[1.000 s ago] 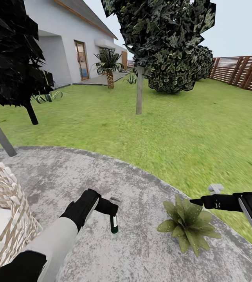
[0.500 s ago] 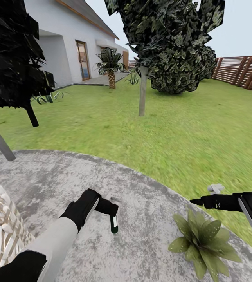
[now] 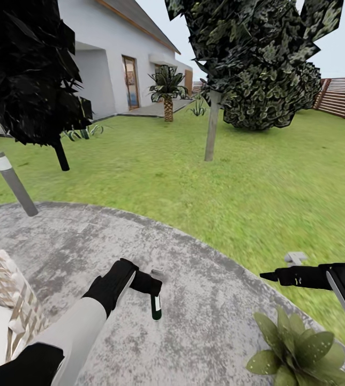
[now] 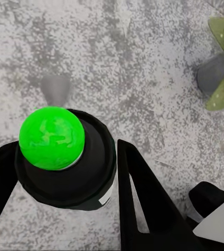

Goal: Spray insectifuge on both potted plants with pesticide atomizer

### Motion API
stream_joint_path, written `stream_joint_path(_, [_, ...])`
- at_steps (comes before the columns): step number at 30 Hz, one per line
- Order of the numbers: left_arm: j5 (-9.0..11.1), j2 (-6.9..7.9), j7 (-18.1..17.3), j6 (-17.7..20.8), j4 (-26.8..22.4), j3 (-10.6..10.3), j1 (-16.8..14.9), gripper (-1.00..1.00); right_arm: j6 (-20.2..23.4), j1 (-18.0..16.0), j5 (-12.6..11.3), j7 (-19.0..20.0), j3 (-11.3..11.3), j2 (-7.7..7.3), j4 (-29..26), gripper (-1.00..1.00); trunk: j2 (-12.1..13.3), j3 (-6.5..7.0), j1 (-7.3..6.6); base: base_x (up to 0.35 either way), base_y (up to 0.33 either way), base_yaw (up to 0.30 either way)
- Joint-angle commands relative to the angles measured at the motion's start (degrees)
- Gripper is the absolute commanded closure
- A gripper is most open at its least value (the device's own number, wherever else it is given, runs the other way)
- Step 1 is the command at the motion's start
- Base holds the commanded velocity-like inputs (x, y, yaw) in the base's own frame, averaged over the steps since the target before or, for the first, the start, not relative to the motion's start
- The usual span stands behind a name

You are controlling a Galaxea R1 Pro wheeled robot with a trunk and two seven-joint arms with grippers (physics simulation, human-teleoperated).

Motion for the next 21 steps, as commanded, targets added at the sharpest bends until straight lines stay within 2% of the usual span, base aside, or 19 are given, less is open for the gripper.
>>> stream_joint_path(1, [-0.58, -0.02, -0.48, 0.12, -0.10, 0.01, -0.03, 1.00, 0.36, -0.04, 0.09, 0.27, -0.07, 0.00, -0.03, -1.00, -0.02, -0.05, 0.03, 0.332, 0.000, 0.010])
stream_joint_path(8, [-0.58, -0.03, -0.48, 0.12, -0.11, 0.01, -0.03, 1.00, 0.36, -0.04, 0.12, 0.27, -0.07, 0.00, -0.03, -1.00, -0.02, -0.05, 0.03, 0.309, 0.086, 0.002])
stream_joint_path(14, [-0.58, -0.01, -0.48, 0.12, -0.08, 0.01, -0.03, 1.00, 0.36, -0.04, 0.10, 0.27, -0.07, 0.00, -0.03, -1.00, -0.02, -0.05, 0.03, 0.099, 0.026, 0.000])
stream_joint_path(18, [-0.58, -0.02, -0.48, 0.12, -0.09, 0.01, -0.03, 1.00, 0.36, -0.04, 0.09, 0.27, -0.07, 0.00, -0.03, -1.00, -0.02, -0.05, 0.03, 0.270, 0.001, 0.000])
stream_joint_path(21, [-0.58, 0.04, -0.48, 0.12, -0.08, 0.01, -0.03, 1.00, 0.36, -0.04, 0.09, 0.27, -0.09, 0.00, -0.03, -1.00, -0.02, -0.05, 0.03, 0.089, 0.000, 0.000])
